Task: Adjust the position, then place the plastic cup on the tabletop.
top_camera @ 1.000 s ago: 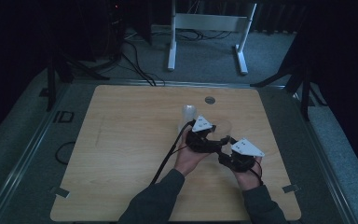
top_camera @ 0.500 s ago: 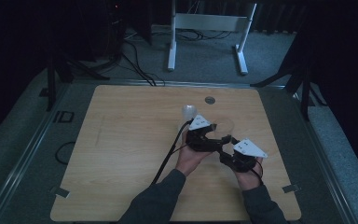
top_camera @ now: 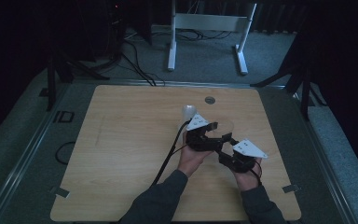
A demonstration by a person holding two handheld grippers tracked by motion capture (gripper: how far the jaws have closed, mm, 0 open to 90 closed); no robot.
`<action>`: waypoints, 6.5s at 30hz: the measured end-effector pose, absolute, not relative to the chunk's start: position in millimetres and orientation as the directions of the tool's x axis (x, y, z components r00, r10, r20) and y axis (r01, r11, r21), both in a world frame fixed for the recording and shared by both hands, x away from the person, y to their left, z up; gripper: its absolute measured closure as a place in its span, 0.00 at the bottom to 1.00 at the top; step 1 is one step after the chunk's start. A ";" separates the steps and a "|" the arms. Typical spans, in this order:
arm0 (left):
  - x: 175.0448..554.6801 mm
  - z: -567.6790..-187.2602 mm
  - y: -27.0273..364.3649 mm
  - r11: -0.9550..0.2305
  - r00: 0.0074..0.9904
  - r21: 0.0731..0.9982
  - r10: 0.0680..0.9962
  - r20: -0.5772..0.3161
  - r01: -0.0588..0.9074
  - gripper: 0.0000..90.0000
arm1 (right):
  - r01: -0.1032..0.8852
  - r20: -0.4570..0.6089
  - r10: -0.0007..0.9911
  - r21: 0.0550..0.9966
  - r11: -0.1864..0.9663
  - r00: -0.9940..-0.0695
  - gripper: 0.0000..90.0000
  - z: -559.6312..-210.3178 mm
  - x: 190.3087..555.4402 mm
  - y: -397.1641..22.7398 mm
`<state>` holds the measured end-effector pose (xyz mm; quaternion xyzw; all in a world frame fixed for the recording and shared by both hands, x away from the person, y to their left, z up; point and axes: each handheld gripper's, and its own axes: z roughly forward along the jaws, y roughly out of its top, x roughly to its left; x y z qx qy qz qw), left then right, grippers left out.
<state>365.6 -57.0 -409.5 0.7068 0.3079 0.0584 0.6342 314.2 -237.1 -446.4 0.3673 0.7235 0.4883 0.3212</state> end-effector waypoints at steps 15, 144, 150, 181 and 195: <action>361.3 -408.6 -58.7 -0.035 0.811 0.948 0.529 -0.252 0.317 0.32 | 0.227 -0.101 0.837 0.939 0.260 -0.538 0.35 -447.2 316.0 -238.1; 347.8 -446.4 -15.5 -0.103 0.769 0.971 0.631 -0.104 0.216 0.33 | 0.240 -0.083 0.864 0.943 0.229 -0.496 0.30 -450.6 310.8 -264.2; 348.1 -453.0 -12.7 -0.110 0.764 0.971 0.638 -0.096 0.214 0.33 | 0.242 -0.083 0.864 0.943 0.229 -0.496 0.30 -450.9 310.9 -263.9; 352.7 -472.4 -9.2 -0.132 0.756 0.964 0.648 -0.094 0.232 0.33 | 0.237 -0.083 0.863 0.944 0.228 -0.498 0.30 -449.9 310.6 -264.4; 355.5 -478.8 -10.4 -0.140 0.755 0.959 0.648 -0.099 0.246 0.33 | 0.238 -0.083 0.864 0.944 0.227 -0.496 0.30 -450.0 310.6 -264.6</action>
